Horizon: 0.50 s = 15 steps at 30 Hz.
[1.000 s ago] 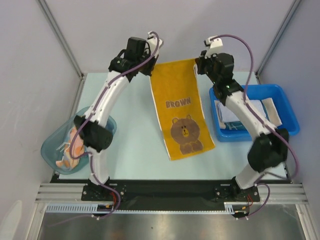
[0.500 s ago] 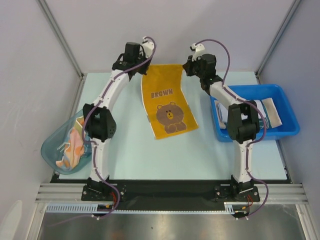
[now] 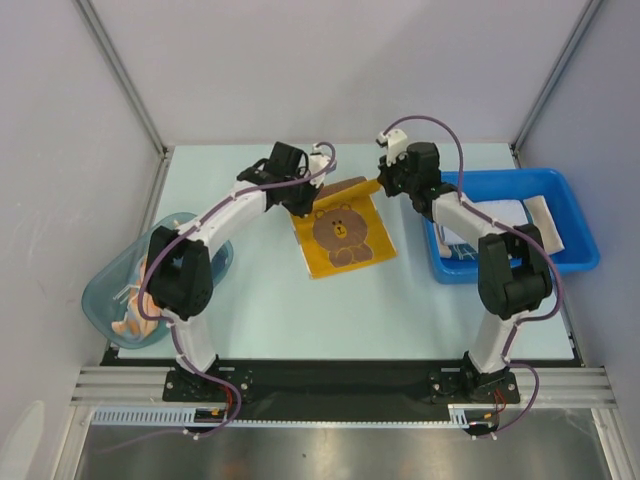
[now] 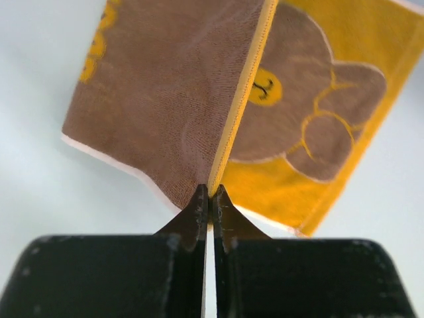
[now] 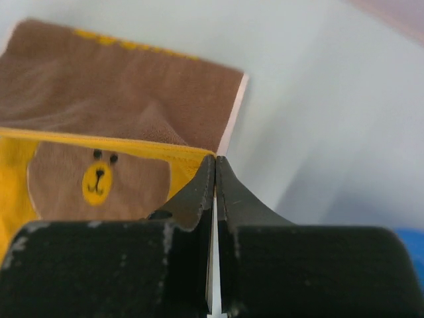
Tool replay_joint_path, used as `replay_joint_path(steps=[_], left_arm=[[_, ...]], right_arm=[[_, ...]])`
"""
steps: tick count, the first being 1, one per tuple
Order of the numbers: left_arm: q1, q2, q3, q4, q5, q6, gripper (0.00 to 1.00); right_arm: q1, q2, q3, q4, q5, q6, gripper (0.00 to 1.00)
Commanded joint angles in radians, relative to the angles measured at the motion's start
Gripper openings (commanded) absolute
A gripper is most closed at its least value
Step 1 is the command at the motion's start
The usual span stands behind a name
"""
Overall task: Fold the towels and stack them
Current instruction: Fold the towel
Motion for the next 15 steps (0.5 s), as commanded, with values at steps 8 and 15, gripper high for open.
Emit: replay_joint_path(steps=[8,15], left_arm=[[-0.025,-0.100,-0.186,0.014,0.059,-0.063,0.00],[-0.077,-0.098,-0.251,0.017,0.063,-0.100,0.00]], right_arm=[[0.030,-0.130,-0.210,-0.046,0.180,-0.040,0.00],[0.036,-0.185,-0.281,-0.054,0.212,-0.042,0.00]])
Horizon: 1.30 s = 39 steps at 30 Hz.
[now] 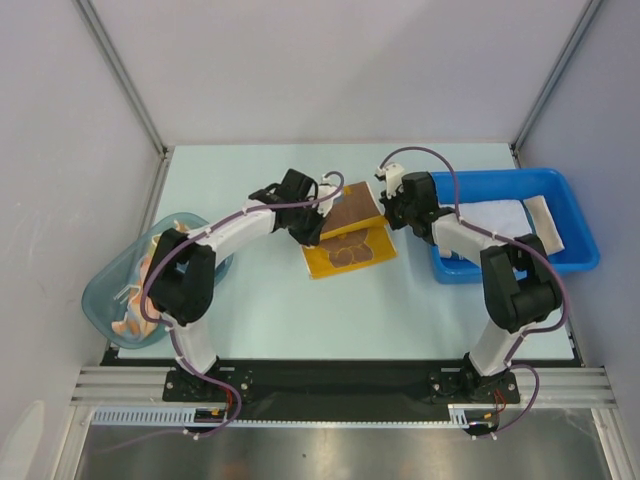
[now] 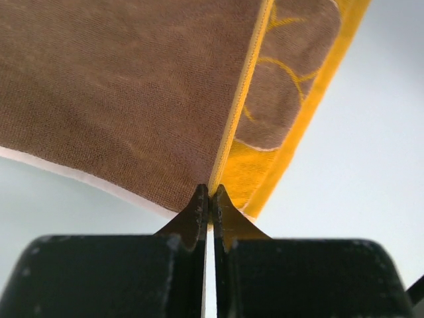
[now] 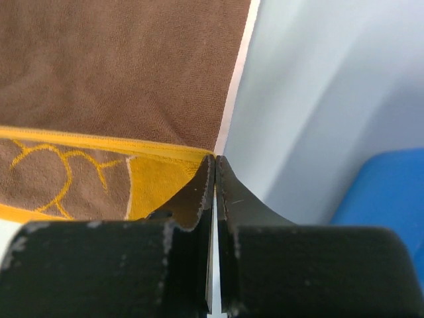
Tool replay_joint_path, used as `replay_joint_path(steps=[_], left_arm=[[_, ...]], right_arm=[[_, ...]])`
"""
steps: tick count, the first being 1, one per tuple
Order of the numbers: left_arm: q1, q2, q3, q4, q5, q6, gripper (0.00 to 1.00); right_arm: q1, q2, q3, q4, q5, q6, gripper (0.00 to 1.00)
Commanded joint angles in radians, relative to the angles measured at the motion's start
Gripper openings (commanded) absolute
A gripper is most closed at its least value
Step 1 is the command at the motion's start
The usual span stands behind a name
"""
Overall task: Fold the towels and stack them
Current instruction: Fold the towel
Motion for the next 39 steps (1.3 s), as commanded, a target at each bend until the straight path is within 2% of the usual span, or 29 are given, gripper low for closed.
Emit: replay_joint_path(steps=[1,5,11,19,30,31,35,38,39], left_arm=[[-0.009,-0.047,-0.026,-0.025,0.000,-0.029,0.00],[-0.009,-0.065,-0.027,-0.021,-0.032,-0.060,0.00],[-0.012,-0.071,-0.003,-0.059,-0.028,-0.075,0.00],[-0.024,-0.091,-0.090,-0.045,-0.014,-0.087,0.00],[-0.049,-0.080,-0.150,-0.073,0.047,-0.109,0.05],[-0.049,-0.079,-0.152,-0.076,0.049,-0.110,0.07],[-0.049,-0.091,-0.164,-0.081,0.072,-0.138,0.25],[-0.049,-0.126,-0.185,-0.055,0.098,-0.170,0.37],[-0.049,-0.137,-0.201,-0.042,0.107,-0.173,0.37]], right_arm=[[-0.015,-0.079,-0.018,0.018,0.103,-0.029,0.00],[-0.010,-0.117,-0.040,0.050,0.097,-0.033,0.00],[-0.006,-0.127,-0.007,-0.009,0.101,-0.032,0.00],[0.014,-0.167,-0.156,0.035,0.138,-0.002,0.00],[0.063,-0.165,-0.192,-0.003,0.231,0.011,0.00],[0.066,-0.168,-0.192,-0.009,0.242,0.023,0.00],[0.065,-0.197,-0.207,-0.045,0.268,0.099,0.18],[0.065,-0.240,-0.215,-0.061,0.262,0.120,0.23],[0.063,-0.254,-0.216,-0.066,0.262,0.129,0.25]])
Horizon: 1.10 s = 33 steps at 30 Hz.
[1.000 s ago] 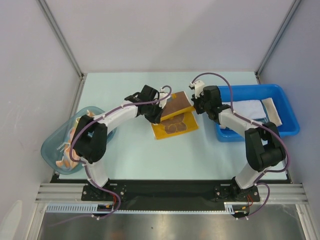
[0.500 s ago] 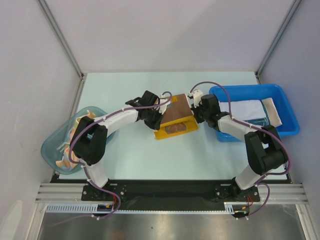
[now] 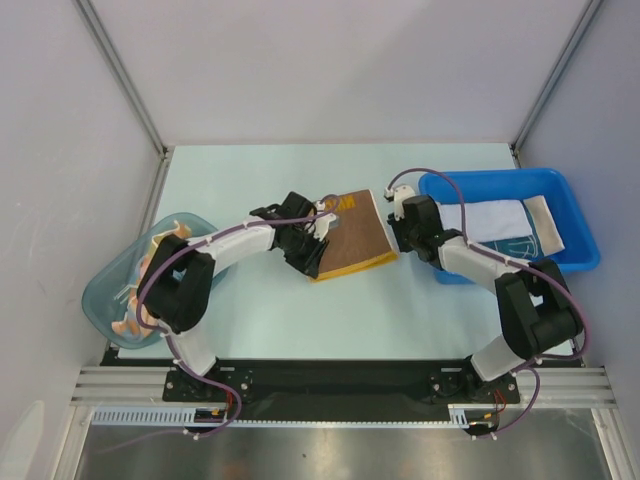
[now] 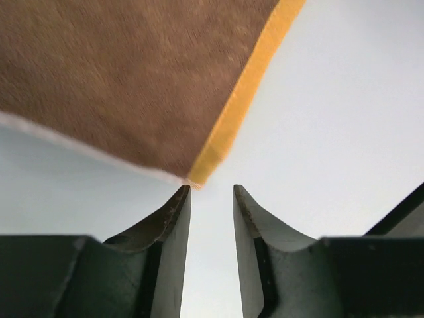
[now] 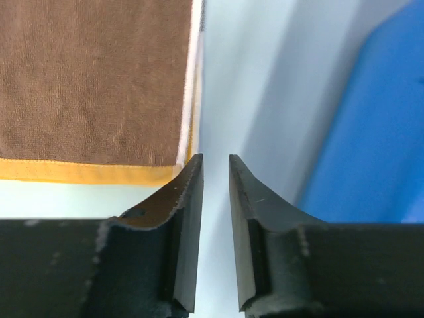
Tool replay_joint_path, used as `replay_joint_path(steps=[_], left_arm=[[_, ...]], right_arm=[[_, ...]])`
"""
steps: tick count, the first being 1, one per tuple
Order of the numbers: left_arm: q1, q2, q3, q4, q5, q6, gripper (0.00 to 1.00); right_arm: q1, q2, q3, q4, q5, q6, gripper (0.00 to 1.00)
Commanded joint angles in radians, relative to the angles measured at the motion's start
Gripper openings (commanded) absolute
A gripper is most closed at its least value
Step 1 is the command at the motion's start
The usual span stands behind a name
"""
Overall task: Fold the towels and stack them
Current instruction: Fold the towel
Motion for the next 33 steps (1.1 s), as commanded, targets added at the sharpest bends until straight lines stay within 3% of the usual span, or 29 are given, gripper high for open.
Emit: replay_joint_path(steps=[1,7,12,15,22,26,33], left_arm=[[0.001,-0.098,-0.028,0.002,0.060,-0.040,0.38],[0.007,-0.153,-0.056,0.099,0.107,-0.163,0.41],[0.053,-0.118,-0.066,0.107,0.015,-0.324,0.40],[0.131,-0.129,-0.125,0.179,0.035,-0.436,0.41],[0.197,-0.227,-0.141,0.137,-0.107,-0.476,0.43],[0.251,-0.352,-0.172,0.134,-0.146,-0.475,0.46],[0.324,-0.454,-0.200,0.093,-0.196,-0.448,0.47]], right_arm=[[-0.005,-0.098,0.006,-0.015,0.058,0.048,0.27],[0.019,-0.110,0.047,-0.040,0.015,0.100,0.29],[0.050,0.007,0.163,-0.136,0.018,0.219,0.39],[0.082,0.104,0.245,-0.195,0.079,0.273,0.41],[0.091,0.297,0.391,-0.347,0.210,0.423,0.46],[0.096,0.345,0.389,-0.374,0.217,0.483,0.52],[0.142,0.330,0.317,-0.413,0.204,0.586,0.52]])
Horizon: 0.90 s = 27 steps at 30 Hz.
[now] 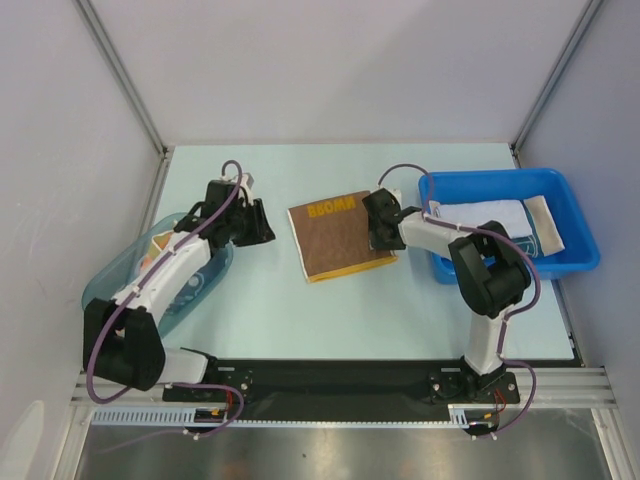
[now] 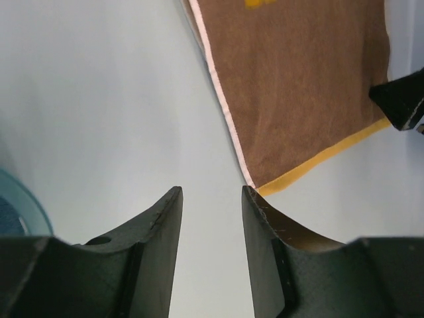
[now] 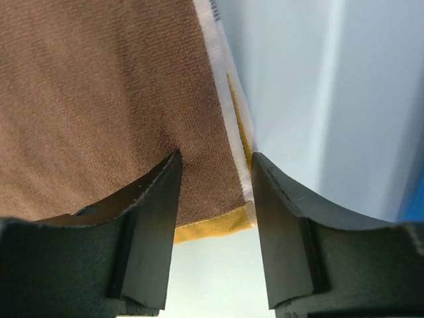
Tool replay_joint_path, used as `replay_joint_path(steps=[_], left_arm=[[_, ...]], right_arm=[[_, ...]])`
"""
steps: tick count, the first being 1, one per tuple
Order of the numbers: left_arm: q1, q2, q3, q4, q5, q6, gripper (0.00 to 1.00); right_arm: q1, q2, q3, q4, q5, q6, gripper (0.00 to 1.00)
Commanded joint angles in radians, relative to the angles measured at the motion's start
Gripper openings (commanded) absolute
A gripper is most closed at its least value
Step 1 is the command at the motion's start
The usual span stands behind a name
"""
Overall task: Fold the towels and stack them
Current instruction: Fold the towel
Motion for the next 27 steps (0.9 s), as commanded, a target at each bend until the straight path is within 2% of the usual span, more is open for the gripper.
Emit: replay_joint_path(steps=[1,9,17,22,27], left_arm=[[0.029,-0.057,-0.030,-0.013,-0.041,-0.006,0.47],[0.032,-0.128,-0.122,0.011,0.019,-0.004,0.46],[0.028,-0.123,-0.256,0.152,0.145,-0.058,0.43],[-0.011,-0.064,-0.267,0.192,0.153,-0.073,0.40],[-0.055,-0.014,-0.274,0.212,0.102,-0.090,0.38]], right_arm=[[0.044,-0.034,-0.056,-0.058,0.004,0.095,0.51],[0.176,-0.178,-0.203,-0.092,0.008,0.249,0.50],[0.146,-0.258,-0.220,-0.148,0.042,0.293,0.49],[0.141,-0.302,-0.225,-0.159,0.030,0.341,0.42],[0.150,-0.360,-0.299,-0.115,-0.050,0.428,0.34]])
